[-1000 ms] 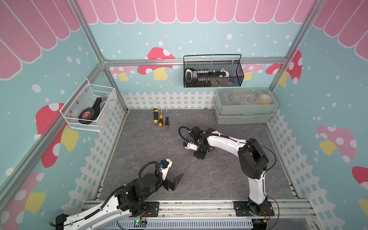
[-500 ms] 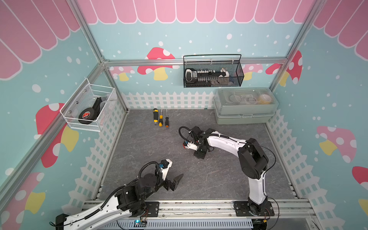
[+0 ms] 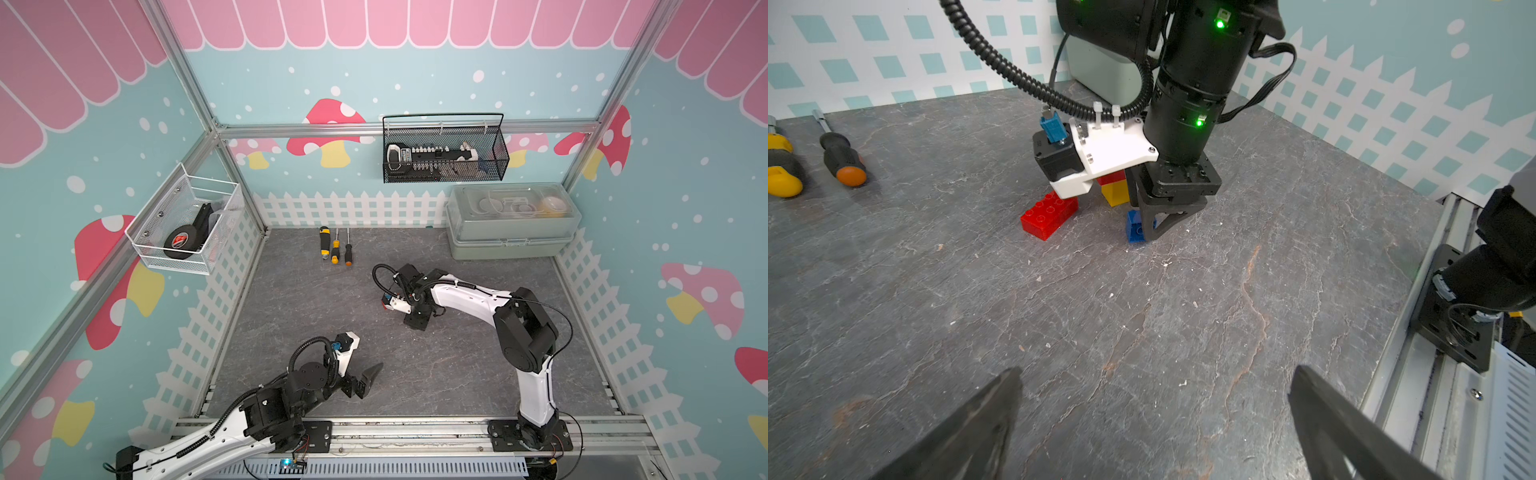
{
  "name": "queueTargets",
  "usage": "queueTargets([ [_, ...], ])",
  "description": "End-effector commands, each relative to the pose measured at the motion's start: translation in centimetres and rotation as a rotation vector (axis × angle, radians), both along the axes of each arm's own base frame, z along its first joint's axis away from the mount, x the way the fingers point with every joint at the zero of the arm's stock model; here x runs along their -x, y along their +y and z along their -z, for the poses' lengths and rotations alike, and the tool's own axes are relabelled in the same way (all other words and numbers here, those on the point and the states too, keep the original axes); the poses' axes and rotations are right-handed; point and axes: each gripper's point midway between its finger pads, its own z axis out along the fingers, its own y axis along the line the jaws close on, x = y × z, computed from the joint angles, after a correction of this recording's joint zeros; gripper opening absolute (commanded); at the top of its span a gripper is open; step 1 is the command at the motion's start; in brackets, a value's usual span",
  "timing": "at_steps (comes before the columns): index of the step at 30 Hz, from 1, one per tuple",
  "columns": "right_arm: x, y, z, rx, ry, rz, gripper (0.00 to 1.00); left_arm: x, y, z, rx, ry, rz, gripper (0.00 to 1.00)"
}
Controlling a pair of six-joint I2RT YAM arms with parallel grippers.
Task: Assemble the letter f with lego
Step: Pick up the lego brick from the center of the board.
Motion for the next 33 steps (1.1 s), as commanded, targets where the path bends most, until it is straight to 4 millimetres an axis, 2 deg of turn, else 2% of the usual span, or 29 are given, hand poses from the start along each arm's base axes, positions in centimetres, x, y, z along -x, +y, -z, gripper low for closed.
queueTargets([
  [1,0.7,-0.1,1.2,0.020,0.029,-0.015,0.50,0.3,-0.2,0.3,-0.011,-0.013,0.024,0.99],
  [17,1.2,-0.9,0.6,0.033,-0.007,0.005,0.31,0.3,-0.3,0.2,-0.011,-0.014,0.025,0.99],
  [24,1.0,-0.8,-1.0,-0.001,-0.051,0.019,0.20,0.2,-0.3,0.3,-0.012,-0.013,0.024,0.99],
  [29,0.5,-0.9,-2.0,0.007,-0.101,0.026,0.19,0.2,-0.3,0.3,-0.012,-0.012,0.024,0.99],
  [30,0.2,-0.9,-3.2,-0.004,-0.139,0.027,0.19,0.2,-0.3,0.3,-0.012,-0.013,0.024,0.99],
  [33,-0.9,-1.4,-4.7,0.004,-0.223,0.029,0.19,0.2,-0.3,0.3,-0.013,-0.013,0.023,0.99],
])
